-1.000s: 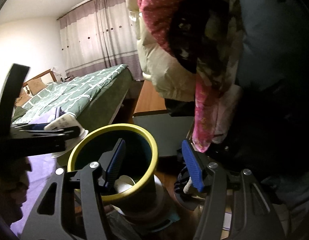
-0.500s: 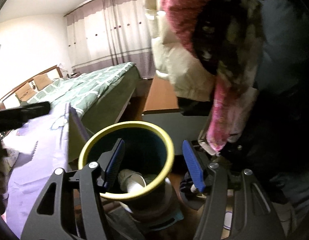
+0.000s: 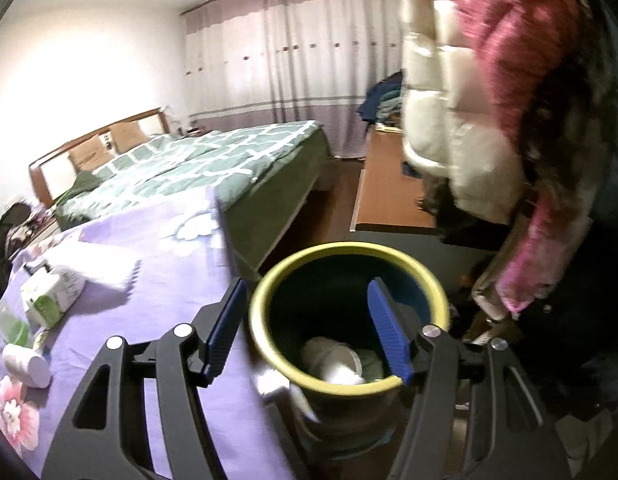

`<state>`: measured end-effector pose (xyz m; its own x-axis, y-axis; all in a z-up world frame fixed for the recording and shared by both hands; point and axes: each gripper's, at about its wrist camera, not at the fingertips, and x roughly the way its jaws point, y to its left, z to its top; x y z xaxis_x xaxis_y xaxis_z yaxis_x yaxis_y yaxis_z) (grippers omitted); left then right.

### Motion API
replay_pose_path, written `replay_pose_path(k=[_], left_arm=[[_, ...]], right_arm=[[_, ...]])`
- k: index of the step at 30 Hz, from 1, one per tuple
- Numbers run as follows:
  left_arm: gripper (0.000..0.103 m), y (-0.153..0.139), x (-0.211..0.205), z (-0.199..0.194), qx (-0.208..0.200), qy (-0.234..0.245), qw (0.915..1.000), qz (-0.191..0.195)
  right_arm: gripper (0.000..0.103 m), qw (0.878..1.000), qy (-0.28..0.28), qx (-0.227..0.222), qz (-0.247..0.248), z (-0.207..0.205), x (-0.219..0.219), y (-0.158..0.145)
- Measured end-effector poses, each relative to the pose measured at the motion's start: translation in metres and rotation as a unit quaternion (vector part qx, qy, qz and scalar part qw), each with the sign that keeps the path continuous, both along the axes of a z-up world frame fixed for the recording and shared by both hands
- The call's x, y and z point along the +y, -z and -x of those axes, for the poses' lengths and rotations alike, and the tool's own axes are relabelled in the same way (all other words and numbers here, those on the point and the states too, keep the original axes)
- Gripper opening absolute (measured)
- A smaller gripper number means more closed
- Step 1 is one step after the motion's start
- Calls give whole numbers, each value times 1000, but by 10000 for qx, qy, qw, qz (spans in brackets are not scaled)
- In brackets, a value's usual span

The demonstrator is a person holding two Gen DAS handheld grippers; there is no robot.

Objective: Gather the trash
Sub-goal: 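Move the right gripper back toward the white foam sleeve on the table, then grasp the white mesh foam sleeve with the right gripper and drop it into the bin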

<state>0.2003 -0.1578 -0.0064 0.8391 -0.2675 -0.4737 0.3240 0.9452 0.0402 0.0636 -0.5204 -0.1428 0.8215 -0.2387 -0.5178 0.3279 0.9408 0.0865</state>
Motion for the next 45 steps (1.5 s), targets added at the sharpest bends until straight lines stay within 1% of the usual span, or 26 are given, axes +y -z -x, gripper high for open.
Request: replay_pose_path(k=[2, 7, 11, 13, 17, 22, 25, 28, 33, 34, 36, 39, 43, 45], left_arm=[[98, -1, 35, -1, -101, -320, 9994, 0], [98, 4, 109, -13, -114, -984, 9950, 159], [98, 13, 154, -37, -32, -1368, 9900, 353], [98, 17, 168, -50, -44, -1479, 9883, 365], [98, 34, 181, -69, 11, -1636, 9855, 446], [98, 60, 186, -85, 288, -1680, 9837, 571], [98, 67, 188, -88, 326, -1775, 9818, 587], [98, 70, 188, -88, 265, -1846, 9808, 573], [98, 71, 186, -85, 133, -1864, 9813, 470], [98, 71, 185, -84, 130, -1863, 9813, 457], [98, 72, 184, -84, 148, -1852, 9816, 439], [98, 72, 183, -84, 172, -1825, 9819, 469], [98, 73, 183, -84, 165, -1821, 9819, 501], [98, 73, 183, -84, 172, -1812, 9819, 514]], right_arm=[[60, 9998, -211, 51, 37, -10, 21, -1], [60, 9970, -753, 175, 99, -34, 69, -2], [60, 9919, -1243, 253, 4, -60, 105, -4], [60, 9882, -1504, 281, 26, -73, 124, -6], [60, 9789, -1991, 453, 96, -104, 153, -1], [60, 9714, -2165, 918, 319, -143, 175, 18], [60, 9678, -2244, 1088, 346, -157, 184, 27], [60, 9652, -2290, 1166, 486, -167, 198, 31], [60, 9632, -2313, 1120, 783, -178, 211, 34], [57, 9628, -2319, 1139, 787, -179, 211, 34], [26, 9634, -2331, 1126, 690, -179, 208, 34], [18, 9666, -2282, 1059, 498, -179, 197, 32], [14, 9700, -2230, 929, 260, -174, 184, 26], [13, 9708, -2237, 862, 61, -170, 177, 21]])
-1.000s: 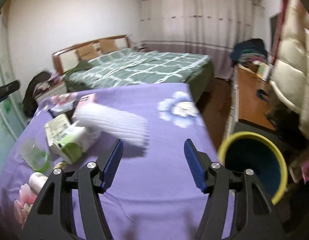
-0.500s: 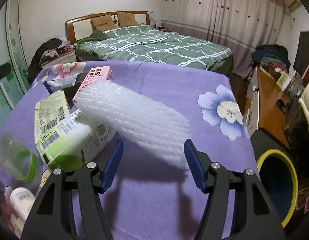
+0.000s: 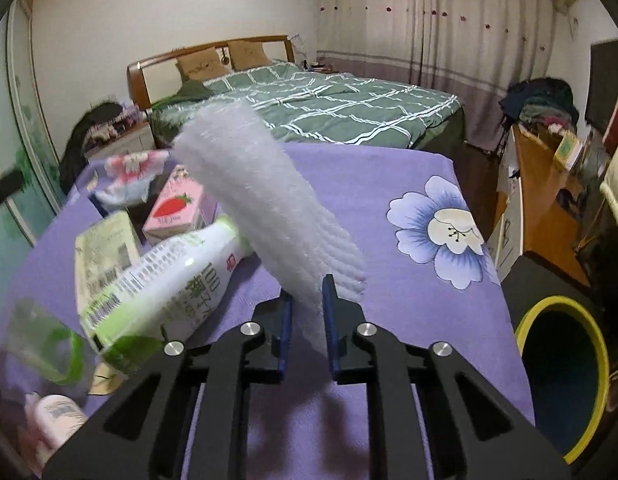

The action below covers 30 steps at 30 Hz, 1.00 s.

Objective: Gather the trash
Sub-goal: 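Grasp the white mesh foam sleeve with the right gripper and drop it into the bin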

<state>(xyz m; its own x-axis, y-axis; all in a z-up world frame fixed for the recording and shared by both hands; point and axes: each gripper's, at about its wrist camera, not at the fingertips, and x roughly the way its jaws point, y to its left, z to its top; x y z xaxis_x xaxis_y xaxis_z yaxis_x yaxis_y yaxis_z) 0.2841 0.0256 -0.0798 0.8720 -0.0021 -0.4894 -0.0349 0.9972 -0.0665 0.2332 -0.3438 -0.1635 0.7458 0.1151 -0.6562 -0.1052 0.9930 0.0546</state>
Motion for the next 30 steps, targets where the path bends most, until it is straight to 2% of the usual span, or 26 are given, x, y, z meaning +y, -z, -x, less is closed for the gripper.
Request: replay_pose_path(k=[6, 11, 15, 20, 25, 30], left_arm=[[98, 3, -6, 0, 33, 71, 10000, -14], [98, 4, -8, 3, 22, 125, 9999, -45], [98, 4, -10, 4, 21, 157, 9999, -30], [98, 5, -11, 3, 45, 158, 9998, -66], [98, 6, -11, 3, 52, 160, 9998, -74], [98, 7, -12, 1, 86, 179, 9998, -83]], right_arm=[[13, 9985, 160, -186, -493, 23, -27, -17], [13, 9935, 679, -455, -789, 55, -63, -20], [13, 9863, 1367, -665, -644, 76, -90, -17], [13, 9710, 2217, -782, -432, 90, -130, -13], [13, 9570, 2800, -737, -173, 91, -158, -7], [14, 9434, 3263, -532, -263, 89, -181, 3]])
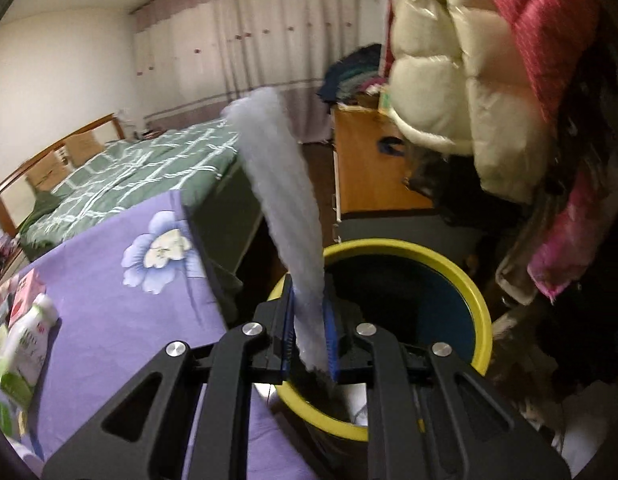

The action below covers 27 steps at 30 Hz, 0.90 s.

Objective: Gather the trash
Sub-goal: 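Grasp the white mesh foam sleeve with the right gripper and drop it into the bin, then grasp the clear plastic cup on the table with the left gripper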

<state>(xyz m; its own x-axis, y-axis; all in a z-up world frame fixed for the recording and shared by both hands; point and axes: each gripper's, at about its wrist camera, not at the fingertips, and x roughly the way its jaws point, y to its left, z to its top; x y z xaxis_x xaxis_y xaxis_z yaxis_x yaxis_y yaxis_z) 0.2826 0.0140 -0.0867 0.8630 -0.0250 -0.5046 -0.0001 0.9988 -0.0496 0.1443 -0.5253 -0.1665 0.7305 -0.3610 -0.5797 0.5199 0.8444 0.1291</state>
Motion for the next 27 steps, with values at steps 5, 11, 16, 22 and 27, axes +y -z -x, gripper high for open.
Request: replay_pose_path(k=[5, 11, 16, 22, 27], left_arm=[[98, 1, -3, 2, -27, 53, 10000, -23], [98, 0, -4, 3, -30, 85, 10000, -21], [98, -1, -6, 4, -33, 116, 9999, -39], [98, -1, -6, 4, -30, 127, 9999, -40], [98, -1, -10, 6, 24, 261, 9997, -13]], right_arm=[[14, 9994, 317, 91, -98, 0, -9, 3], [37, 9987, 490, 52, -114, 2, -13, 2], [45, 9988, 489, 3, 15, 4, -9, 0], [48, 9989, 455, 12, 150, 3, -4, -3], [52, 9989, 406, 47, 251, 0, -1, -4]])
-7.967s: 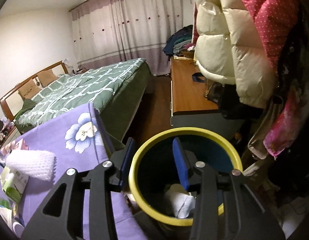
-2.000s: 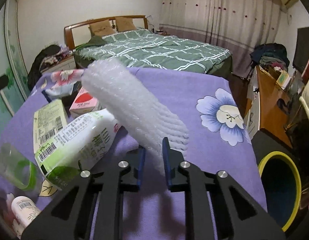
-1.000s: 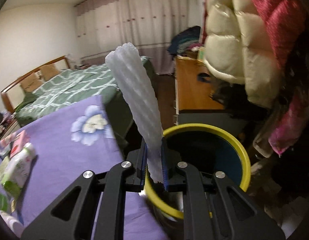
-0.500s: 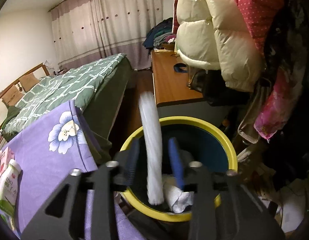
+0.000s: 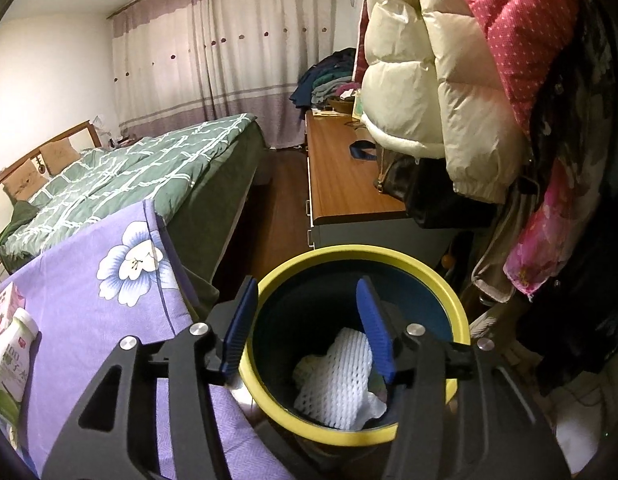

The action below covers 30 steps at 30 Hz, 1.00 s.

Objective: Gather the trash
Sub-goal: 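Grasp the clear plastic cup on the table with the left gripper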

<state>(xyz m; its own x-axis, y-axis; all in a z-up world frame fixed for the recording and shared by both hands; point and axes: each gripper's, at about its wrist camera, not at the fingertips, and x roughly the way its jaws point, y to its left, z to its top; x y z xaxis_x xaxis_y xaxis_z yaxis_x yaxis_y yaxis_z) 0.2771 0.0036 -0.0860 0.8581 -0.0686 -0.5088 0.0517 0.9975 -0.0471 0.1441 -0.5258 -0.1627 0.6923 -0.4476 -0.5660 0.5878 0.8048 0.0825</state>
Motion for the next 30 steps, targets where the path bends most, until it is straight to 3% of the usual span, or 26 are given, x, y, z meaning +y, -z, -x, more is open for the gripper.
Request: replay_pose_path(k=[7, 16, 30], left_arm=[[98, 0, -2, 16, 336, 262, 9986, 308], [98, 29, -33, 47, 956, 680, 9931, 63], [68, 59, -40, 29, 1501, 838, 9851, 103]], right_arm=[[53, 10000, -71, 7, 47, -1, 3, 0], [56, 9999, -166, -38, 7, -2, 4, -1], [58, 9997, -242, -51, -51, -3, 4, 0]])
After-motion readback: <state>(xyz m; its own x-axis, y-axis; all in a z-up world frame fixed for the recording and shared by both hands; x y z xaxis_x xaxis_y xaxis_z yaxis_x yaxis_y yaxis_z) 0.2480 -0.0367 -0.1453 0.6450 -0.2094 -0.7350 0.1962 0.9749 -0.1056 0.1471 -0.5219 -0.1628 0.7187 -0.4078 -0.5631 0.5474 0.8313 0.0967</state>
